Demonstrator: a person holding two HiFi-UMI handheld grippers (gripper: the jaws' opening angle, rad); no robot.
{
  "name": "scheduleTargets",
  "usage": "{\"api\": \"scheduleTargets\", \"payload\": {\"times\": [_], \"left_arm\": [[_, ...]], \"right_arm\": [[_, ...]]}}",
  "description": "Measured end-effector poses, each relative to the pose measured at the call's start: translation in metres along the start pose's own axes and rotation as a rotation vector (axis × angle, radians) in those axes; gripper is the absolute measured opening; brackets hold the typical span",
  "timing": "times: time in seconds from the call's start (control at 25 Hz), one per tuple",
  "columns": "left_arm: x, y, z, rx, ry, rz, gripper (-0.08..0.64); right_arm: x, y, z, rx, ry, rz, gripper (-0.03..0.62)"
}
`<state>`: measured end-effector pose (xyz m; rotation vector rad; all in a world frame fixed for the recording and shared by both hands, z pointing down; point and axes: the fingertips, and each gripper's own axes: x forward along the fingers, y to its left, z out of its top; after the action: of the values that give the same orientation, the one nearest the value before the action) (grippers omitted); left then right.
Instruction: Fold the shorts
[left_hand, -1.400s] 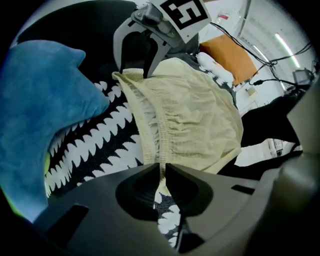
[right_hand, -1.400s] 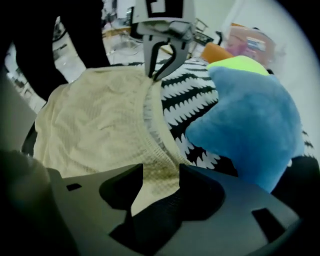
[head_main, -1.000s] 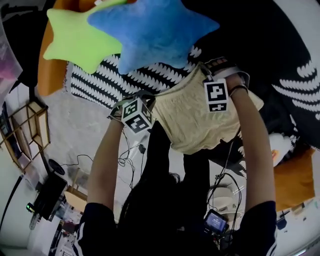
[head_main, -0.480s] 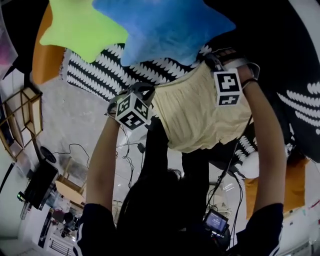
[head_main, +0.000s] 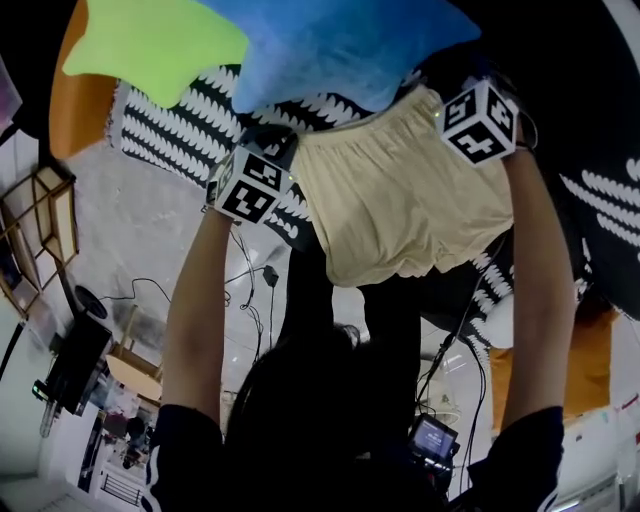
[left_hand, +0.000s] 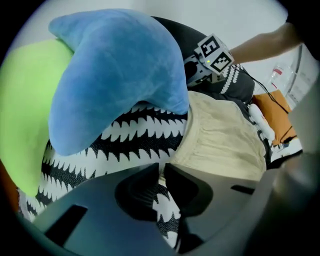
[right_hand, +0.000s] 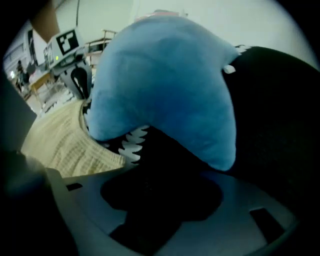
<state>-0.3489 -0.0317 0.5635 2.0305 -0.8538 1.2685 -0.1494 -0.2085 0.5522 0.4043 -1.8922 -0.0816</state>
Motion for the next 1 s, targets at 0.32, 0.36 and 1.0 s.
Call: {"api": "scheduleTargets", "payload": {"times": [0.32,0.36,1.0], "left_arm": [[0.0,0.012,-0.015,-0.177,0.049,-0.013,0.094],[0.0,0.011,-0.015,-0.184,0.051,-0.005,0.094],[0.003,0.001,-0.01,0.371,0.21,0.096,0.04]], "right_arm": [[-0.097,0.051,-0.014,0.446,-0.202,-0.072,0.28],[-0.108,0.067,-0.022,0.483,-0.203,-0.072,0.289],[-0.21,0.366,-0.087,1.195,-0.029,-0.209,0.272]]}}
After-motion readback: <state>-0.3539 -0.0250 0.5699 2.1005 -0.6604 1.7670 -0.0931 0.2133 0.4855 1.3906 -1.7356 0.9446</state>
